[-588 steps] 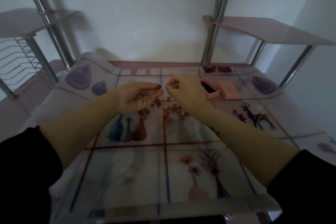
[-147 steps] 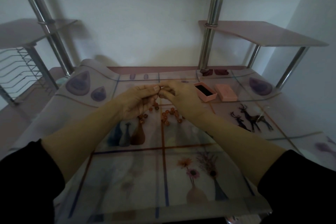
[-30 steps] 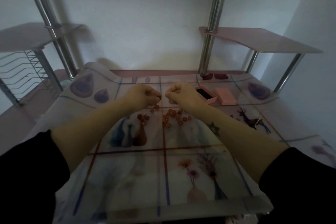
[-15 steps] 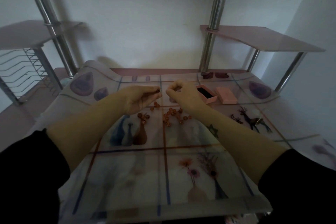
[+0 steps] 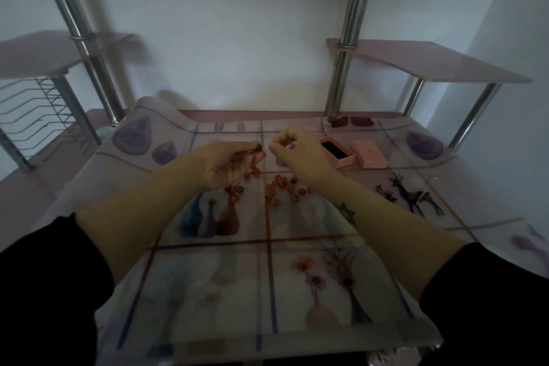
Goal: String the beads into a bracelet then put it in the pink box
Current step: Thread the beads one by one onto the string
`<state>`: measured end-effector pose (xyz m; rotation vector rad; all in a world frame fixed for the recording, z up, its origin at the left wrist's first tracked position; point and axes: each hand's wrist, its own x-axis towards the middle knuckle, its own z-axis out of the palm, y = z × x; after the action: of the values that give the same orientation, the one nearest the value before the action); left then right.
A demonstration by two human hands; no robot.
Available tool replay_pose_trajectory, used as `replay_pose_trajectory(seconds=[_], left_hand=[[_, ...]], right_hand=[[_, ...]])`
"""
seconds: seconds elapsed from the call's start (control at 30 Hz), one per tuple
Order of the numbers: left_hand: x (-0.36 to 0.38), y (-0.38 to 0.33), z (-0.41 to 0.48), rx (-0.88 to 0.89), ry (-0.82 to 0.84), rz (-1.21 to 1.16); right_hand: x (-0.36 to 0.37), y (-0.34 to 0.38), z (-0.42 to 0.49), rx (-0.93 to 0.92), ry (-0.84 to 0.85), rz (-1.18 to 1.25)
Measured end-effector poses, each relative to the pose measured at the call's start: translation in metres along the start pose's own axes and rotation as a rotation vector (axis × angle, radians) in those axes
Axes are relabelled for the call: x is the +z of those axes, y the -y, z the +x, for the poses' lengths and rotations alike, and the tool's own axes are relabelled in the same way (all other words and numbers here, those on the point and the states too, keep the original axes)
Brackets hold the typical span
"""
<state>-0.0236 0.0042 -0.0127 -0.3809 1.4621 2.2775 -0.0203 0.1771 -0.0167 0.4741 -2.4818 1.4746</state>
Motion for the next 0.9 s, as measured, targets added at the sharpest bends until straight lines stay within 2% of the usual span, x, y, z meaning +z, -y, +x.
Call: replay_pose_trajectory(seconds=[0.9], left_hand=[[-0.0005,0.0039,-0.0015,-0.004,0.004,-0.003]], right_hand=[[0.0036,-0.0059,0.0008,-0.005,0.018,-0.009]])
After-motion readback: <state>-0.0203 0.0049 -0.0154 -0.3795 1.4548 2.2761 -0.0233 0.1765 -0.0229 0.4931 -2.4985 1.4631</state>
